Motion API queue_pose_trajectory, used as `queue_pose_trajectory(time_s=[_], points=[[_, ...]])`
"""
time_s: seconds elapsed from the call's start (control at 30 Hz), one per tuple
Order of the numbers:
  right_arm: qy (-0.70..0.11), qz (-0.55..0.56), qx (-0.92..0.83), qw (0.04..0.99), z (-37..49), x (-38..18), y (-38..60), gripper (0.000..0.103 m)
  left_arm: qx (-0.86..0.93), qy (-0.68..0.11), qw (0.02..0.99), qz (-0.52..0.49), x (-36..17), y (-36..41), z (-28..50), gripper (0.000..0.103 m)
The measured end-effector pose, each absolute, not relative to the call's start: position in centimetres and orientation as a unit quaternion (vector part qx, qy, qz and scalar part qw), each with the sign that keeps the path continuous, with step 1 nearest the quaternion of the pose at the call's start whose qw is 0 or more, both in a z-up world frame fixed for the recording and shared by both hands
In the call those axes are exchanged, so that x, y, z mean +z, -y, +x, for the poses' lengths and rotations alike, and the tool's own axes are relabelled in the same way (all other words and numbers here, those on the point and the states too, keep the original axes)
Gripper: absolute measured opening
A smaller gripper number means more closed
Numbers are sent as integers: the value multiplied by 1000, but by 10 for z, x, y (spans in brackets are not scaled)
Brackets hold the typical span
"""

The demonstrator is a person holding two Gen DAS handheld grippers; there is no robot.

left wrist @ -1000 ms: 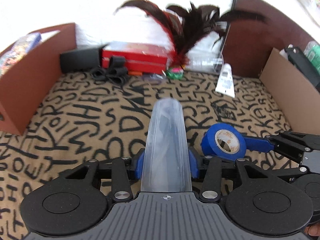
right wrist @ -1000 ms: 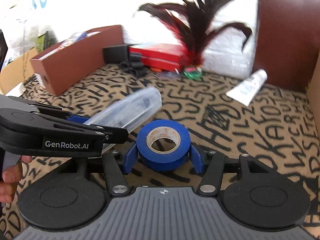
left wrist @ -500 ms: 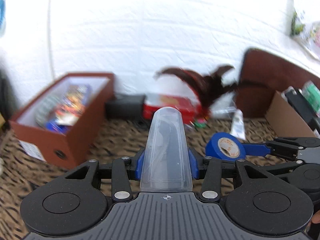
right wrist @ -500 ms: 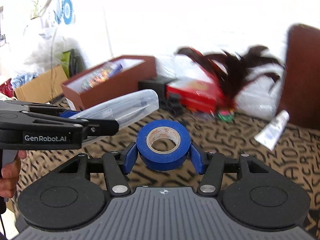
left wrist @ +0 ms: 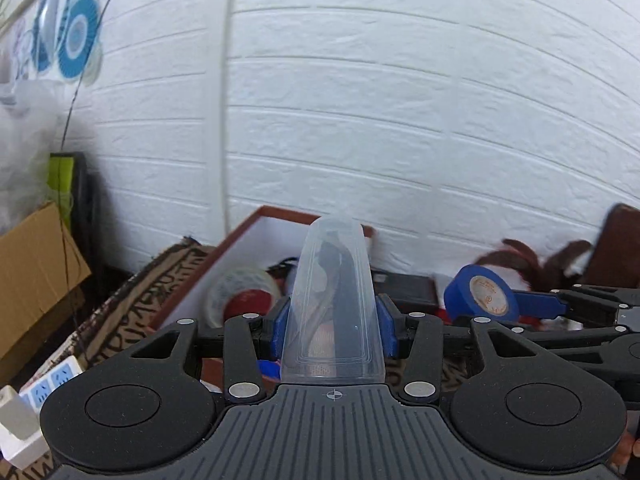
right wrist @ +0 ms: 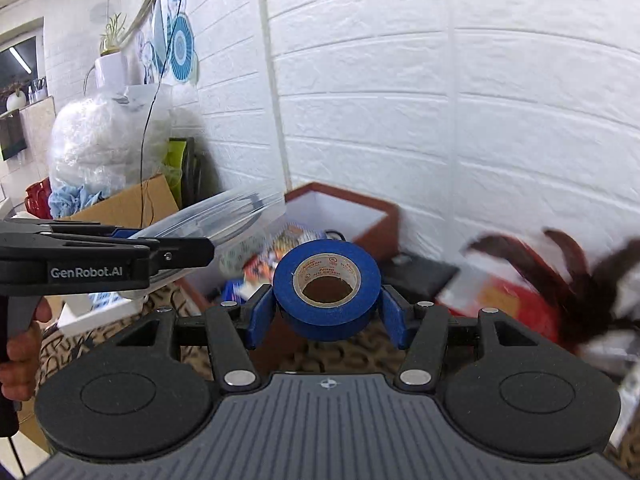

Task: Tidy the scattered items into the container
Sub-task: 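Carry the clear tube and blue tape roll with both tools over the shoebox, then open both tools to drop the tube and tape roll into the shoebox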

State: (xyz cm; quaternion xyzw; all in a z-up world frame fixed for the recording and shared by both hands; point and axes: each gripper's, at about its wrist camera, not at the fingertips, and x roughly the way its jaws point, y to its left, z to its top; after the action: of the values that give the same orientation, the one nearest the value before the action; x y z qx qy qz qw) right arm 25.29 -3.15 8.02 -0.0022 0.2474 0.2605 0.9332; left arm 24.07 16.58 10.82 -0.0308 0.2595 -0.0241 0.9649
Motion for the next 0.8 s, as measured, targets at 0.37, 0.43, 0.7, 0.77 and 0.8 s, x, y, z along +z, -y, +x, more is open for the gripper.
queue_pose_trajectory(time_s=[0.37,0.43,0.7,0.77,0.8], points=[[-251,-15,261,932,350,70,-39,62,-8,-287,957,-30,77,-208,313,45],[-251,-17,256,933,367,68,-48,62,-7,-290,957,-28,72,-211,323,47],[-254,-29,234,938,396,56,-63,84,-2,-235,972,17,72,-210,312,103],[-254,-20,227,940,394,56,-58,89,1,-244,970,6,72,-210,308,103],[-257,-13,223,940,393,57,-55,89,0,-251,968,-2,72,-210,306,103]])
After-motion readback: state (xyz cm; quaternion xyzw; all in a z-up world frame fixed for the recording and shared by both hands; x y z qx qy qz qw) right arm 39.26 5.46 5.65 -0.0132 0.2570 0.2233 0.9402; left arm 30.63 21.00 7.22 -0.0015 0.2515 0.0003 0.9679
